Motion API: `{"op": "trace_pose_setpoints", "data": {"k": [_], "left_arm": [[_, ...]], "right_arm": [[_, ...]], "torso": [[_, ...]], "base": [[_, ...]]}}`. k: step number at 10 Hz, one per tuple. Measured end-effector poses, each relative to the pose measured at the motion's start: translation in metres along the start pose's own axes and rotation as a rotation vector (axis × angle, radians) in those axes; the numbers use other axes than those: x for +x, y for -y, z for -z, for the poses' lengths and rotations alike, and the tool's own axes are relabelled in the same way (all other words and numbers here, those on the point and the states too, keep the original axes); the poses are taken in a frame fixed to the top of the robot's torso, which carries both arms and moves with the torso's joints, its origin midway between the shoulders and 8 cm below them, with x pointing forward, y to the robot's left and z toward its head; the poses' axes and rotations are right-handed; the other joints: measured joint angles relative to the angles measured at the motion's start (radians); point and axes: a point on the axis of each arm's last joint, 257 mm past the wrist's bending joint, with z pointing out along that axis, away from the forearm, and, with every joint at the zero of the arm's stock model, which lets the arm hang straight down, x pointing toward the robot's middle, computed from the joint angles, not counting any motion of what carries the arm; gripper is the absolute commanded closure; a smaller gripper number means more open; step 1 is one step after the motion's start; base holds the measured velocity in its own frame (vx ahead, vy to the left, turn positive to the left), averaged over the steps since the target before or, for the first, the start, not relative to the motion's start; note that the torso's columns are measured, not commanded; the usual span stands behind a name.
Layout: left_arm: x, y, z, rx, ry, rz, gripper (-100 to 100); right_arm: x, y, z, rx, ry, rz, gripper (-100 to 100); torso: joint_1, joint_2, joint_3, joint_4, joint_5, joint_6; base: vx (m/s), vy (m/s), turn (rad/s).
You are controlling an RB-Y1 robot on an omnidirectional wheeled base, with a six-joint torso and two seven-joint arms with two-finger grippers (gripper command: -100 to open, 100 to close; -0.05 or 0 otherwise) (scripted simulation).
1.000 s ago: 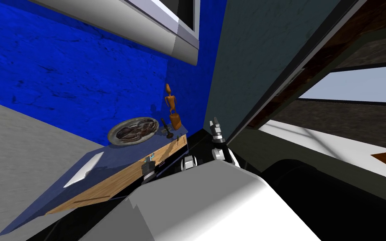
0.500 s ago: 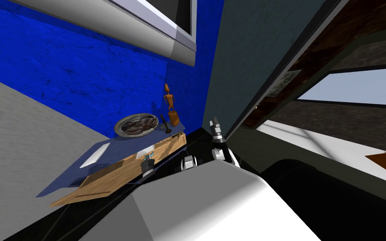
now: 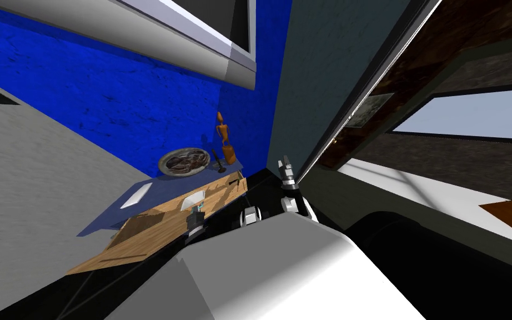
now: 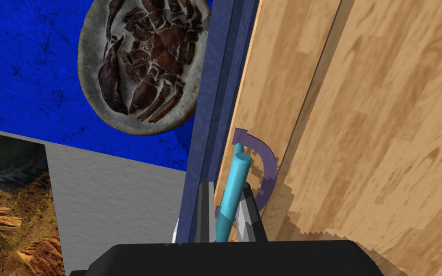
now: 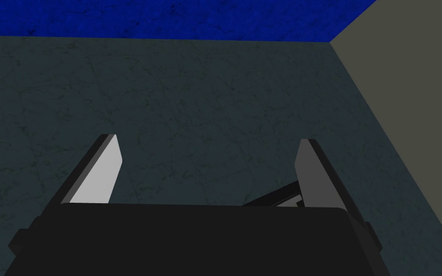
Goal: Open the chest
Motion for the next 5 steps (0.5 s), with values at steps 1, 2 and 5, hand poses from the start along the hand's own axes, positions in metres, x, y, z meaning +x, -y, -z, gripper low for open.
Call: {"op": "trace_pose_setpoints", "data": {"k": [1, 2, 5], "left_arm": [[-0.001, 0.002, -0.006, 0.002, -0.002, 0.0, -100], [-0.002, 0.005, -0.013, 0.006, -0.004, 0.0, -100], [-0.005, 0.013, -0.032, 0.001, -0.007, 0.0, -100]], "right_arm": [[0.0, 0.0, 0.0, 0.0, 0.0, 0.0, 0], [0.0, 0.0, 0.0, 0.0, 0.0, 0.0, 0], [0.0, 0.0, 0.0, 0.0, 0.0, 0.0, 0]], "torso": [[0.002, -0.006, -0.003, -0.002, 0.001, 0.0], [0.005, -0.012, -0.006, -0.004, 0.002, 0.001], [0.0, -0.003, -0.002, -0.001, 0.0, 0.0]], "base": [[-0.047, -0.045, 0.023], [-0.015, -0.035, -0.005], [-0.032, -0.045, 0.017]]}}
